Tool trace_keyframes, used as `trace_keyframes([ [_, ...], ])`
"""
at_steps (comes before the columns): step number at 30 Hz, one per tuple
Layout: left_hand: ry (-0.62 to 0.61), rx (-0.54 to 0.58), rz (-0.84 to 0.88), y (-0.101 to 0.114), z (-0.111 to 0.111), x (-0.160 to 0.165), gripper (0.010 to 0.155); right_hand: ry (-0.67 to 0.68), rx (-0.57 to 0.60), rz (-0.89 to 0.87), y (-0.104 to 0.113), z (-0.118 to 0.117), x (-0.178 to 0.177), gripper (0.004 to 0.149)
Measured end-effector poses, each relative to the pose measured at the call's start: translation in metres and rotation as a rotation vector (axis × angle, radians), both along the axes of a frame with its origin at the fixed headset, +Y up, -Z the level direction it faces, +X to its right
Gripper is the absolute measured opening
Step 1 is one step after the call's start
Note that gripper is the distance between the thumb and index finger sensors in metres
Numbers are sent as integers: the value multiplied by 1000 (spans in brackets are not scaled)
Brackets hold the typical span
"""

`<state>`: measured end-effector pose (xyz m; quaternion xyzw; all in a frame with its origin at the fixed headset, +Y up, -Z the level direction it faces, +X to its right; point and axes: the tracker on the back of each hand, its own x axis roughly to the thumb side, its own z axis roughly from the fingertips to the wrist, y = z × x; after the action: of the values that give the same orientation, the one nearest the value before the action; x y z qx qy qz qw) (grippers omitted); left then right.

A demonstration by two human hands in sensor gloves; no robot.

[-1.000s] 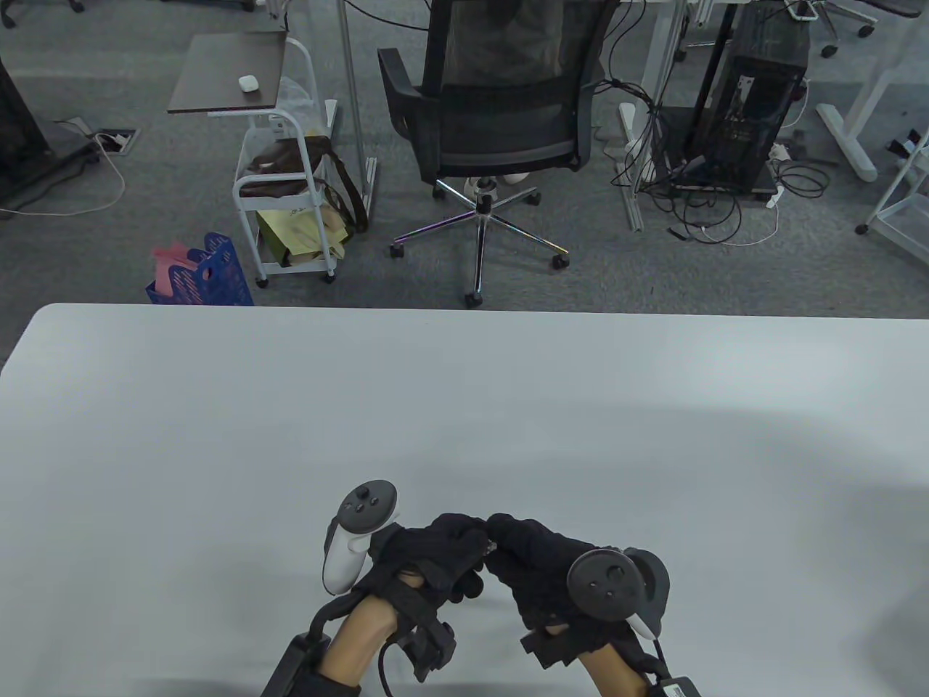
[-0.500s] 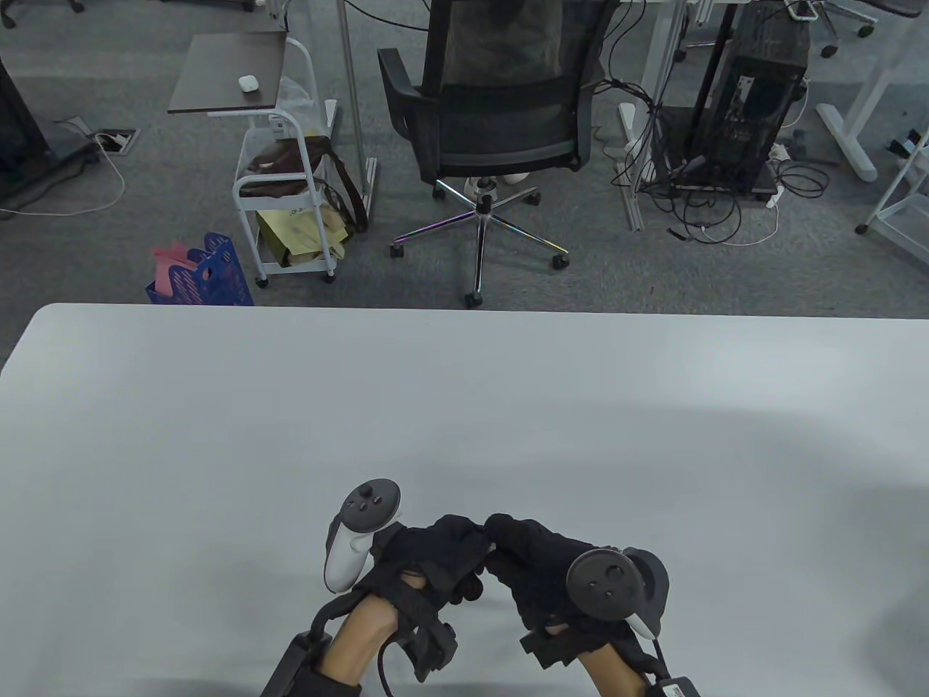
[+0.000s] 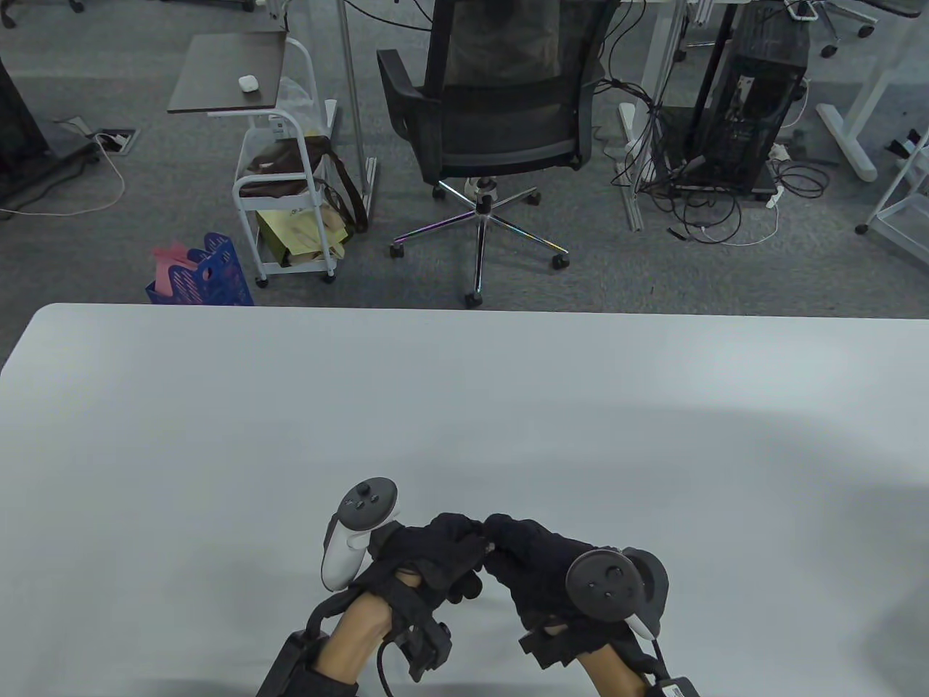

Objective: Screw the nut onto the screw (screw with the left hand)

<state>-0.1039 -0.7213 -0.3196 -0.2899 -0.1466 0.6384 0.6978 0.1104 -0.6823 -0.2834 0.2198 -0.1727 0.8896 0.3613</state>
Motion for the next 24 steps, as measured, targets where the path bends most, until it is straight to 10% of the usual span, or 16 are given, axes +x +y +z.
trace_keyframes([
  [24,24,34,-40,5,0,-1,66,1,-4,-11,1,1,0,48],
])
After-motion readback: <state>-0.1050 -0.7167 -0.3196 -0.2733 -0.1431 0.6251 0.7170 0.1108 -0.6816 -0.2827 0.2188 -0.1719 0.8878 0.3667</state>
